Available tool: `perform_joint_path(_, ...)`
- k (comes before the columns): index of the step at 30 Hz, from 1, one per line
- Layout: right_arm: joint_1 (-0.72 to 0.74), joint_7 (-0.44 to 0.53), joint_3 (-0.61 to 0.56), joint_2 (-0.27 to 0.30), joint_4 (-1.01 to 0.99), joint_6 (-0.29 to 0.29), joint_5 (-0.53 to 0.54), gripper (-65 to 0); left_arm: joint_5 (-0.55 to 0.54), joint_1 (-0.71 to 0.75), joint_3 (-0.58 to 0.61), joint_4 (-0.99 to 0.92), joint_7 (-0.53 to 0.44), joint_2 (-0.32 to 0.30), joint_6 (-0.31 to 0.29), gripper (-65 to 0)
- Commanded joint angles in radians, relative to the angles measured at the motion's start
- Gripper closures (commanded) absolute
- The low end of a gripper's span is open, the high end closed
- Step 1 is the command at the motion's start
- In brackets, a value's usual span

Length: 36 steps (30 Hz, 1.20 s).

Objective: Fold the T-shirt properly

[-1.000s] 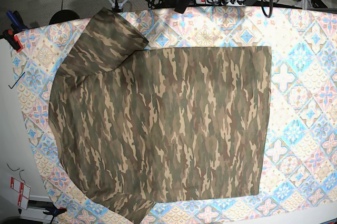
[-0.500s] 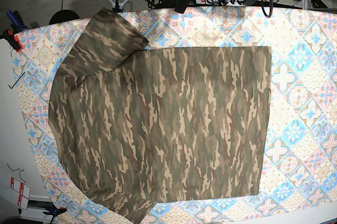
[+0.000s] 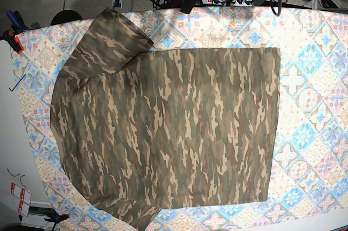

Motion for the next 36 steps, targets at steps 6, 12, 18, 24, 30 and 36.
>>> perform_joint_path(6,-0.065,0.099,0.002,0.000,-0.009,0.002,-0.001,0.0,0.004,0.055,0.001,-0.003,-0.072,-0.020,-0.002,0.0)
perform_joint_path(12,-0.132,0.208,0.002,0.000,-0.009,0.002,-0.001,0.0,0.005,0.146,0.001,-0.004,-0.326,-0.026,-0.002,0.0)
perform_joint_path(18,-0.218,0.424,0.002,-0.004,-0.009,0.002,-0.001,0.0,0.005,0.224,0.003,-0.007,-0.561,-0.026,-0.003,0.0)
perform_joint_path(24,-0.318,0.719,0.002,-0.007,-0.009,0.002,-0.001,0.0,-0.001,0.330,-0.001,-0.009,-0.931,-0.026,-0.075,0.0)
perform_joint_path(30,-0.390,0.978,0.002,-0.007,-0.009,0.002,-0.001,0.0,-0.012,0.431,-0.007,0.002,-1.261,-0.046,-0.101,0.0)
perform_joint_path(36,-0.442,1.170,0.002,-0.008,-0.009,0.002,-0.001,0.0,-0.157,0.451,-0.060,0.089,-1.247,-0.049,-0.106,0.0)
